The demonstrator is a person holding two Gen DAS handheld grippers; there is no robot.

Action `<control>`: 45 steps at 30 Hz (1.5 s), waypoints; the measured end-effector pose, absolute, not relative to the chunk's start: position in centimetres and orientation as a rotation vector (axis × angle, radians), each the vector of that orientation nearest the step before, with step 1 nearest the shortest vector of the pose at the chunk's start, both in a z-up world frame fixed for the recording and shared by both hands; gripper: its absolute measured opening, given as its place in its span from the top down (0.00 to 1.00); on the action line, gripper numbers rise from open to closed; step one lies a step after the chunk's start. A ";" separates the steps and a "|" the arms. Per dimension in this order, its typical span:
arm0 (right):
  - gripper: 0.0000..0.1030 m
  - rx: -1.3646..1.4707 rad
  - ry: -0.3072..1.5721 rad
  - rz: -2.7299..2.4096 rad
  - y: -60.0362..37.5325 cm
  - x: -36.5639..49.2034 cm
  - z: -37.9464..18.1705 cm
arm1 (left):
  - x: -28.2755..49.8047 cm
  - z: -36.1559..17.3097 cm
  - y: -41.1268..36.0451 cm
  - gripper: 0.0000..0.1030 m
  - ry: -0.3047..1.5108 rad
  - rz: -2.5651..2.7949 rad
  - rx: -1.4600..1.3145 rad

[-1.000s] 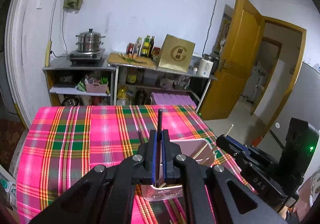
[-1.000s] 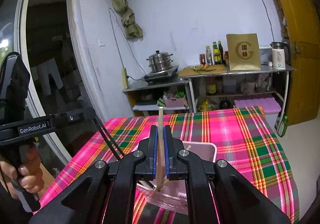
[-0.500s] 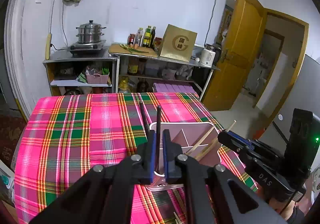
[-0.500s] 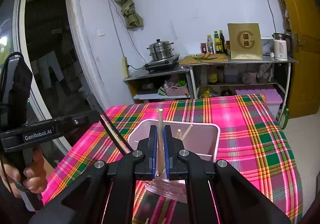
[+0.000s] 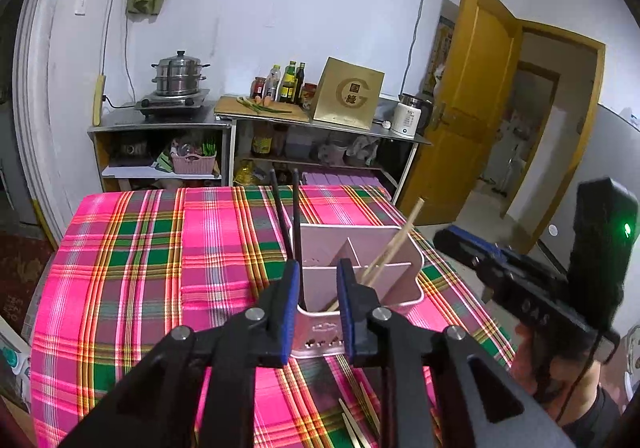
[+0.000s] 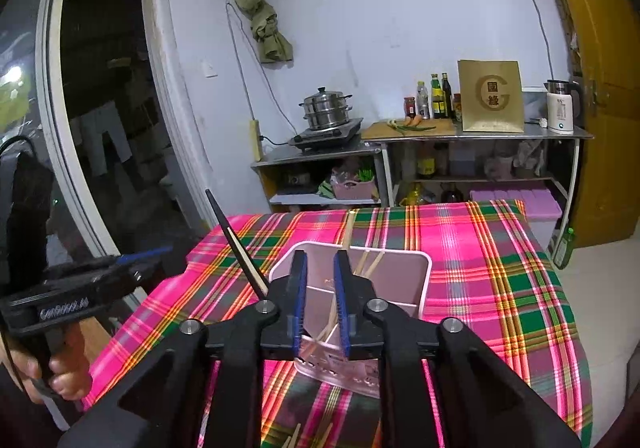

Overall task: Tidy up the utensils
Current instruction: 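Open both tools to release the chopsticks into the basket, then move both open tools back down to the remaining chopsticks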

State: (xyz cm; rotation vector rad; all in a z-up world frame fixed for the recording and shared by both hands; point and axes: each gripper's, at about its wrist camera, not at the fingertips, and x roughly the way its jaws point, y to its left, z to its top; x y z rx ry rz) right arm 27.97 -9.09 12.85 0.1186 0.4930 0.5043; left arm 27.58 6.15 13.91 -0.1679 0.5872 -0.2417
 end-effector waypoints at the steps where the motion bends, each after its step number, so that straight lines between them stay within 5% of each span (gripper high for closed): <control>1: 0.84 0.121 0.492 0.504 -9.1 28.1 12.9 | 27.4 13.9 6.2 0.80 0.585 -0.245 -0.169; 21: 0.78 0.203 0.571 0.513 -8.8 34.5 11.6 | 27.0 12.1 6.9 0.80 0.582 -0.282 -0.173; 24: 0.95 0.178 0.565 0.524 -8.4 34.4 11.9 | 27.0 11.9 7.0 0.80 0.585 -0.281 -0.176; 40: 0.95 0.143 0.539 0.571 -9.7 28.5 12.0 | 24.7 10.4 5.8 0.80 0.626 -0.276 -0.175; 45: 0.85 0.122 0.538 0.560 -10.0 26.5 12.2 | 23.5 10.1 5.6 0.80 0.638 -0.272 -0.185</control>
